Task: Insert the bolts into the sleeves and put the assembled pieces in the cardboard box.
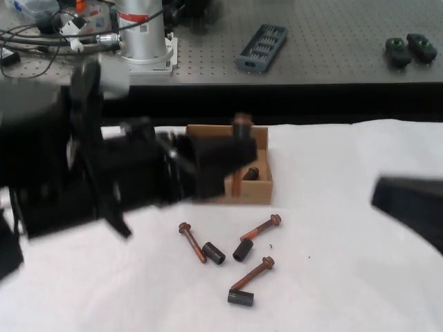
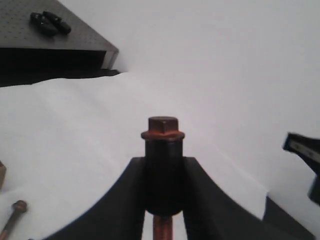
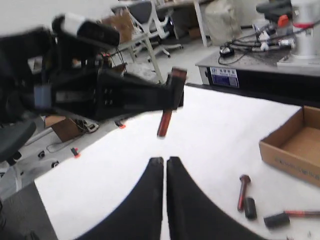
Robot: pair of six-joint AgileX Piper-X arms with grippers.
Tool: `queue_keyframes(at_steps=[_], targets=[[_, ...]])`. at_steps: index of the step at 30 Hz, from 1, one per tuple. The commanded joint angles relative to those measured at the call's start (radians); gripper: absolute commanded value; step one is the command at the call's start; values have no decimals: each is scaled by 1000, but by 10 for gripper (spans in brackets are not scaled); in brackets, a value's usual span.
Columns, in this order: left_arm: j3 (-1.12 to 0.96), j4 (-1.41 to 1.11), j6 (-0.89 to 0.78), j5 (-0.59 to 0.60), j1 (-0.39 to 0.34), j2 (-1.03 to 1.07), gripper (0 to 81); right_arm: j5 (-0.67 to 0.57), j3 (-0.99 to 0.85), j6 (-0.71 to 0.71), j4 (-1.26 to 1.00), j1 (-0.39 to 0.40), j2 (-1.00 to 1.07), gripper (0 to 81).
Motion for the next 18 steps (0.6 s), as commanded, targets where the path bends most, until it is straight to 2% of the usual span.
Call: queue_keyframes(at_steps=[1, 6, 12, 18], targets=[[-206, 303, 105, -12, 62, 54, 6, 8, -3, -23, 151, -7, -55, 30], [-369, 404, 107, -3, 103, 191, 6, 20, -3, -23, 211, -7, -105, 30], [-598, 551, 107, 32, 103, 392, 6, 23, -3, -21, 211, -7, -119, 30], [-818, 705, 107, 2, 103, 568, 6, 23, -3, -15, 211, -7, -119, 30]])
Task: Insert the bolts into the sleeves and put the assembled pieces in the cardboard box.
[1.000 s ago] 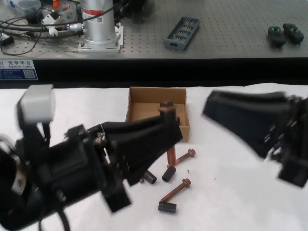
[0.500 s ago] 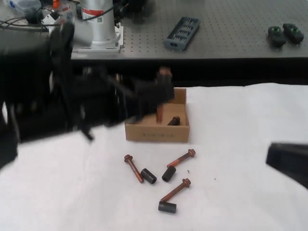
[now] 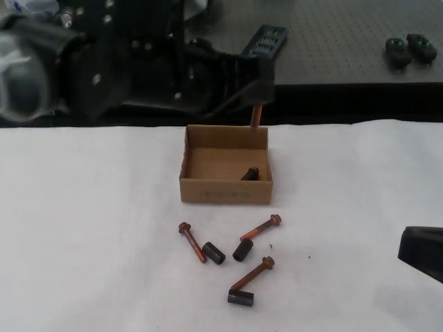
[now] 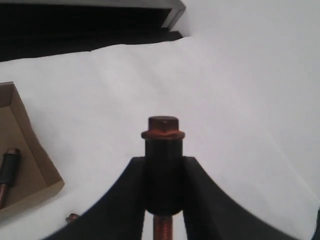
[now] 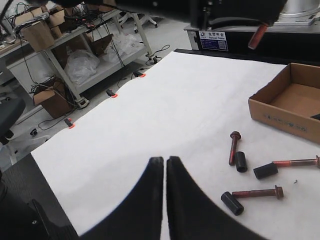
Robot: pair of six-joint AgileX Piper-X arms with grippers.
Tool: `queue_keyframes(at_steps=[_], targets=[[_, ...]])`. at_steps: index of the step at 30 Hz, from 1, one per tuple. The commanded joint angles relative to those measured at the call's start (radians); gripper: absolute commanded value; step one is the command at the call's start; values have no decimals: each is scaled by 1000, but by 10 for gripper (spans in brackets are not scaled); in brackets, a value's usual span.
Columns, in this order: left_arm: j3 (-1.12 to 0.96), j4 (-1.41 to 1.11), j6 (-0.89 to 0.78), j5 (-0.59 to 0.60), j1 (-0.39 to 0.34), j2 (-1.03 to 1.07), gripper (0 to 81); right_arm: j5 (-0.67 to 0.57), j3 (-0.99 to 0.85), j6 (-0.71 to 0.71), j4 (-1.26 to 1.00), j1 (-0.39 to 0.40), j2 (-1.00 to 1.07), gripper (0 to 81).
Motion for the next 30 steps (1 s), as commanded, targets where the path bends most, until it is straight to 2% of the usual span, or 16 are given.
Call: queue_keyframes(at_steps=[1, 14, 21, 25, 30], targets=[[-106, 87, 10, -27, 1, 69, 6, 2, -3, 0, -1, -7, -6, 30], [-383, 213, 64, -170, 1, 349, 6, 2, -3, 0, -1, -7, -6, 30], [-434, 228, 74, -194, 1, 455, 6, 2, -3, -1, 10, -7, -6, 30], [-434, 232, 82, -261, 3, 493, 6, 2, -3, 1, 42, -7, -6, 30], [-439, 232, 82, -261, 12, 540, 6, 2, -3, 0, 82, -7, -6, 30]])
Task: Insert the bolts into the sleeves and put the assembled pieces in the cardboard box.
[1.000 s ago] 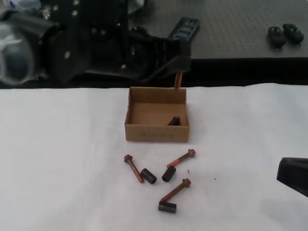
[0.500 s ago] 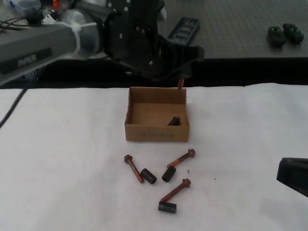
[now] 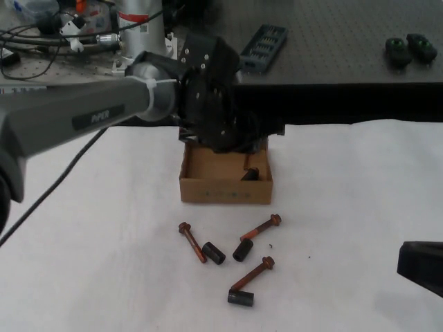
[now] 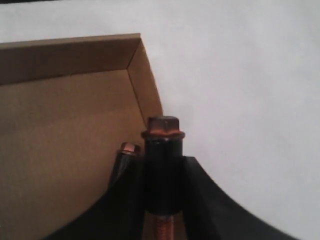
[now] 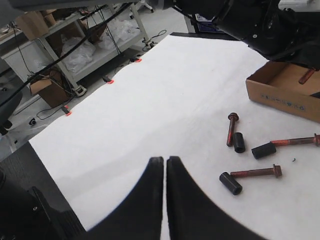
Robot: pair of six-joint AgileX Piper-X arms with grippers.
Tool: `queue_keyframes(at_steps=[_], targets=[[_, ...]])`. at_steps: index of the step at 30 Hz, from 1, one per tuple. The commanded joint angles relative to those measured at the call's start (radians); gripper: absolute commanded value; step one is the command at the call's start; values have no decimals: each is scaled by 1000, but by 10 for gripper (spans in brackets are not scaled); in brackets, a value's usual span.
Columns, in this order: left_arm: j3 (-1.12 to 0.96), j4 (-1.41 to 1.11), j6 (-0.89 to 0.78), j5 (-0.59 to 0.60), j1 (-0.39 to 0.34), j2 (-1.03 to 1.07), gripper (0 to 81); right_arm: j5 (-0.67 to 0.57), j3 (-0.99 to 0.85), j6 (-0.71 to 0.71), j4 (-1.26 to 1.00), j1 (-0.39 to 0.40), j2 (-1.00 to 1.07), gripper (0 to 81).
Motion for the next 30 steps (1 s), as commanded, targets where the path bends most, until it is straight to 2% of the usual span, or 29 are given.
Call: queue_keyframes(at_steps=[1, 14, 27, 30], targets=[[-25, 4, 17, -16, 8, 37, 6, 2, -3, 0, 26, -7, -6, 30], [-31, -31, 17, -25, 8, 140, 6, 2, -3, 19, 27, -7, -6, 30], [-31, -83, 40, -25, 8, 147, 1, 2, -3, 23, 27, -7, -6, 30], [-31, -83, 40, -25, 8, 147, 67, 2, -3, 23, 27, -7, -6, 30]])
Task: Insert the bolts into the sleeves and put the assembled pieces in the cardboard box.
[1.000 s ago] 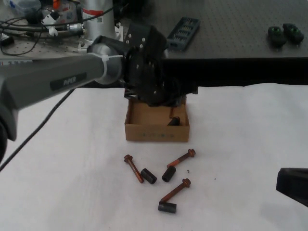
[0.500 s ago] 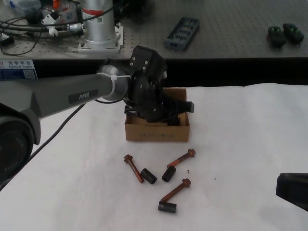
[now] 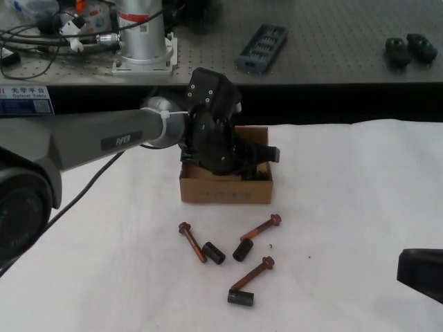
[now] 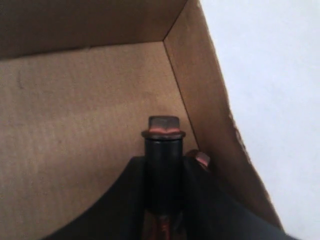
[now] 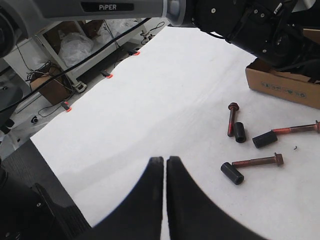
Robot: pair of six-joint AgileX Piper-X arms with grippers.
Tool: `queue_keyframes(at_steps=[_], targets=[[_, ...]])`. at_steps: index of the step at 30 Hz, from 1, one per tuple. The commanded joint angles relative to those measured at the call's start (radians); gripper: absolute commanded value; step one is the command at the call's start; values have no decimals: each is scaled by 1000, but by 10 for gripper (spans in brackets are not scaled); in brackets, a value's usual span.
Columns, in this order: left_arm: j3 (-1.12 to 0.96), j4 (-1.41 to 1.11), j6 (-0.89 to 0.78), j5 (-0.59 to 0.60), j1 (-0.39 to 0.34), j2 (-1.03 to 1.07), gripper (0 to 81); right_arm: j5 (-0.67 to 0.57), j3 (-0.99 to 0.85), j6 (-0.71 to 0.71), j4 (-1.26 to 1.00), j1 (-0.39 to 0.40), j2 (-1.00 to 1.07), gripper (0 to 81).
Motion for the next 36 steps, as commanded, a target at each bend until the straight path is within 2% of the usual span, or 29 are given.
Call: queue_keyframes(at_steps=[1, 4, 6, 14, 25, 30, 36], targets=[[-5, -20, 7, -7, 0, 12, 114, 2, -3, 1, -1, -7, -6, 30], [-5, -20, -3, -16, 0, 12, 281, 2, -3, 1, -1, -7, -6, 30], [-5, -14, -19, -35, 0, 12, 330, 2, -3, 1, -1, -7, -6, 30], [-5, -13, -19, -33, 0, -8, 274, 2, -3, 1, -1, -7, -6, 30], [-5, 28, 38, -38, 0, -226, 272, 52, -3, -1, -31, -7, -6, 30], [-3, 261, 39, -177, 10, -336, 272, 52, -3, -4, -31, -7, -6, 30], [137, 291, 47, -186, 32, -459, 202, 55, -22, 24, -31, -7, 44, 30]])
